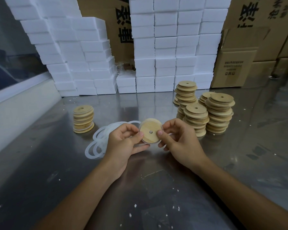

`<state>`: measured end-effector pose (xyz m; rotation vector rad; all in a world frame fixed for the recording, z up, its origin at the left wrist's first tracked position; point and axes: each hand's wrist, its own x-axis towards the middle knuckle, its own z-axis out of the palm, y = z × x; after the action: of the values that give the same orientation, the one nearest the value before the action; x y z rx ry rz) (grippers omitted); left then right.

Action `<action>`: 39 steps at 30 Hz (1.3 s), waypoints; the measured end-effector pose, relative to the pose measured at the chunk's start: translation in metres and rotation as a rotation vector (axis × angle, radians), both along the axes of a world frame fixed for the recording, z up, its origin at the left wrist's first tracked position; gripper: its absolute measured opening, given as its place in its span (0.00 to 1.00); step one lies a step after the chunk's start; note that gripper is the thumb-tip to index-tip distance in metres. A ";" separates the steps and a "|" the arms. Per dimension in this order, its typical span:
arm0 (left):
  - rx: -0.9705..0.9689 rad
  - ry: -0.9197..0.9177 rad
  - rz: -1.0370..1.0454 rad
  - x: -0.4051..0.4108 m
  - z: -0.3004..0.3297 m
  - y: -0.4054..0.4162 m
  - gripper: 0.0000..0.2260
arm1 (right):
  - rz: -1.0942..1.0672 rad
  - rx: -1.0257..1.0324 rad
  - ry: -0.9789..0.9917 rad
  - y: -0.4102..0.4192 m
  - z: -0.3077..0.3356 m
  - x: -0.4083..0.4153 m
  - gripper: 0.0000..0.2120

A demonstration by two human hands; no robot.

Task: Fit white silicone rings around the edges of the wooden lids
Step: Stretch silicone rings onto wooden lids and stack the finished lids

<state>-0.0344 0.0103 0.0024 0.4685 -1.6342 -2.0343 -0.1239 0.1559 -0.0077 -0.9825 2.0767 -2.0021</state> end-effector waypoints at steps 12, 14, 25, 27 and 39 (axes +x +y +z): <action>-0.490 -0.013 0.021 0.003 0.003 0.001 0.06 | -0.032 0.019 0.213 0.000 -0.001 0.000 0.04; -0.456 -0.037 -0.002 0.004 0.004 -0.001 0.05 | -0.042 0.012 0.211 0.001 -0.001 0.000 0.03; 0.119 0.135 0.295 0.012 0.031 -0.044 0.07 | -0.169 0.035 0.112 0.002 0.002 0.001 0.04; 0.183 0.152 0.395 0.019 0.038 -0.066 0.06 | -0.167 0.045 0.110 0.001 0.002 0.001 0.04; 0.284 0.143 0.502 0.030 0.041 -0.128 0.02 | -0.169 0.096 0.112 -0.001 0.002 0.001 0.06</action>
<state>-0.0041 -0.1182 0.0434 0.7309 -1.0161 -1.8615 -0.1232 0.1552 -0.0061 -0.9530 2.3649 -1.9401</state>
